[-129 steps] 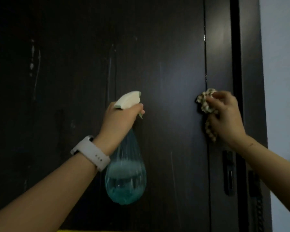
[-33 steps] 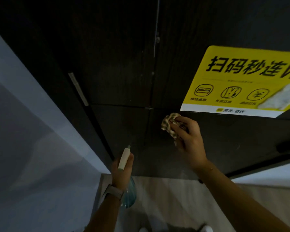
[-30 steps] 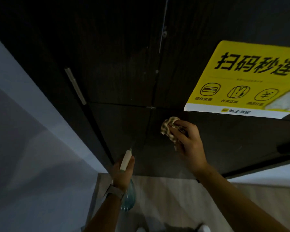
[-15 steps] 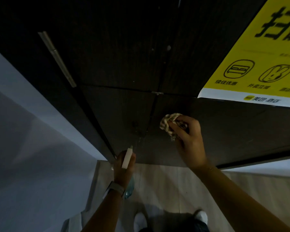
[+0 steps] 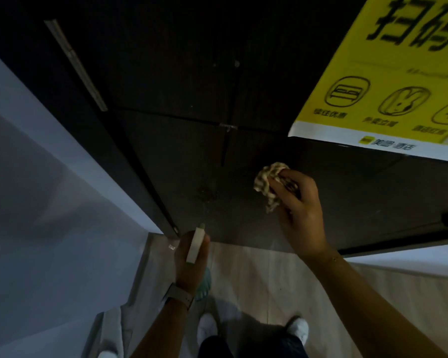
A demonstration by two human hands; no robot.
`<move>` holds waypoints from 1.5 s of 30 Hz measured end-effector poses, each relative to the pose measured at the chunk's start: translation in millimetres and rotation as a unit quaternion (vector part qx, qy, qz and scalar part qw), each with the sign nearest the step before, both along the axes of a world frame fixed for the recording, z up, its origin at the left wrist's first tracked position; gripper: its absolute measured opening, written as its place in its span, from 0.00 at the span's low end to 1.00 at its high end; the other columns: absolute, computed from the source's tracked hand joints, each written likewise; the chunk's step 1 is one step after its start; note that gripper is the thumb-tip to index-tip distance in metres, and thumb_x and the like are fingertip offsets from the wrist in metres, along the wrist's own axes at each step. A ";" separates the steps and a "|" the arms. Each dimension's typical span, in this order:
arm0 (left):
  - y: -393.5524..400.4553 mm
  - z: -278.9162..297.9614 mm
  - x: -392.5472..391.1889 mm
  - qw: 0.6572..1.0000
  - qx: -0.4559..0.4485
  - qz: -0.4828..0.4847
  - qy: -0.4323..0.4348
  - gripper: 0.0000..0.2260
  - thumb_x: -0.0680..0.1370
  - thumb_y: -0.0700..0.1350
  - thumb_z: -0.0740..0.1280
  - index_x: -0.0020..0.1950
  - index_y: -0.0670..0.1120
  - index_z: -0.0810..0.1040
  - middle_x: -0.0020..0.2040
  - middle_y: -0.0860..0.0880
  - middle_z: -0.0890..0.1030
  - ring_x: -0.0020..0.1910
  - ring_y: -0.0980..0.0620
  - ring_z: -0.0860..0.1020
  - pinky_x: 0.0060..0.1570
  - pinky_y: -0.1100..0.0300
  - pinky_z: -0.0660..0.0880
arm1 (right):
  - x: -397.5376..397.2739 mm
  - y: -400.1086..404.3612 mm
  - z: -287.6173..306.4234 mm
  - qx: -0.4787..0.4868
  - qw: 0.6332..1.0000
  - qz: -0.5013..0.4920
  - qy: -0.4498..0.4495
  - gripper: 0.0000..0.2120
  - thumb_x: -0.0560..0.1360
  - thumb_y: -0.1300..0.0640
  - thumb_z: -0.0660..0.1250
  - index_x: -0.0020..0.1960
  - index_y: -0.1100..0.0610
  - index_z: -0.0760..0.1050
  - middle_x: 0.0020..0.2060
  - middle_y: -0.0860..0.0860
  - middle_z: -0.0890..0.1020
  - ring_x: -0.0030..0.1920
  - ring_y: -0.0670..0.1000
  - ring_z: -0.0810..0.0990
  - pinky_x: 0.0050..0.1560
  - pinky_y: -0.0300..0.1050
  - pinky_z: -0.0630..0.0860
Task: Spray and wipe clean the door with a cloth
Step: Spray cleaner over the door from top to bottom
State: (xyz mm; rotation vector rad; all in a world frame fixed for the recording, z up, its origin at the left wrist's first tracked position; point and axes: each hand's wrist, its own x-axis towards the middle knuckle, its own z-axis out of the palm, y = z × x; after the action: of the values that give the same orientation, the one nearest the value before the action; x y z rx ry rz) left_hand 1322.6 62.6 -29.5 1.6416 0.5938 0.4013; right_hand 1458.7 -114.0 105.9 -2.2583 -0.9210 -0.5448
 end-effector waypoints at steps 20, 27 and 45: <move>-121.6 81.9 69.1 0.991 -0.126 -0.014 0.036 0.07 0.76 0.42 0.71 0.38 0.45 0.76 0.30 0.50 0.71 0.26 0.61 0.71 0.28 0.68 0.69 | 43.1 -124.9 58.9 0.040 0.992 -0.071 -0.092 0.18 0.74 0.65 0.62 0.64 0.60 0.73 0.62 0.57 0.67 0.62 0.62 0.69 0.63 0.51 0.71; -119.9 64.5 63.1 0.990 -0.107 -0.073 0.055 0.03 0.77 0.45 0.69 0.49 0.47 0.78 0.35 0.50 0.74 0.32 0.57 0.72 0.34 0.63 0.72 | 45.2 -124.1 55.4 0.039 0.992 -0.075 -0.097 0.22 0.73 0.69 0.67 0.65 0.58 0.71 0.62 0.57 0.67 0.62 0.62 0.69 0.61 0.56 0.73; -159.3 101.8 58.6 0.989 -0.042 -0.144 0.017 0.01 0.78 0.44 0.67 0.48 0.50 0.78 0.34 0.52 0.74 0.30 0.60 0.72 0.32 0.68 0.71 | 23.0 -201.8 74.4 0.050 0.988 -0.118 -0.091 0.17 0.82 0.54 0.60 0.63 0.64 0.76 0.62 0.60 0.69 0.64 0.60 0.70 0.65 0.46 0.70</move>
State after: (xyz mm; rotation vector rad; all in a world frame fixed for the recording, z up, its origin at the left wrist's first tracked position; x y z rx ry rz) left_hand 1381.3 -96.7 72.4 1.6260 0.3848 0.1347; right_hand 1481.7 -315.7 180.4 -2.2664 -0.6969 -0.8957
